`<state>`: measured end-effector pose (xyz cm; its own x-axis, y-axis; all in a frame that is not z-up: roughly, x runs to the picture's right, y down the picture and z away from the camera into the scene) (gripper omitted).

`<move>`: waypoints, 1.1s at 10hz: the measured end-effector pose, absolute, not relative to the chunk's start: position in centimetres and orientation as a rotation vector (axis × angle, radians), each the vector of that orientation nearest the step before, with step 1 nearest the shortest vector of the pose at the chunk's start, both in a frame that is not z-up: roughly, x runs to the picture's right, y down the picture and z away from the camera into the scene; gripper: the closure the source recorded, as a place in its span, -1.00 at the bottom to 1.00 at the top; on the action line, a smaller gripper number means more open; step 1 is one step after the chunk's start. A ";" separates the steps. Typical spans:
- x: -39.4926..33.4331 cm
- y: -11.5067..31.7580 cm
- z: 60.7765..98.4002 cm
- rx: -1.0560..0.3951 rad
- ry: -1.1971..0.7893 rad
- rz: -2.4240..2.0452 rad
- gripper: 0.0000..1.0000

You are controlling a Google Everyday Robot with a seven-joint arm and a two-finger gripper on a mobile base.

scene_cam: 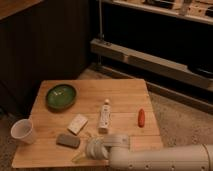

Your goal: Place the eraser on the white sponge

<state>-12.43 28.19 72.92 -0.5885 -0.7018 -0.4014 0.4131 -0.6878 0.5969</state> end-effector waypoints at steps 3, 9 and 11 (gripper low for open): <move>-12.2 27.4 73.1 0.844 -0.540 -2.266 -0.60; -13.6 27.1 75.5 0.870 -0.594 -2.259 -0.60; -14.2 27.3 76.0 0.904 -0.631 -2.251 -0.60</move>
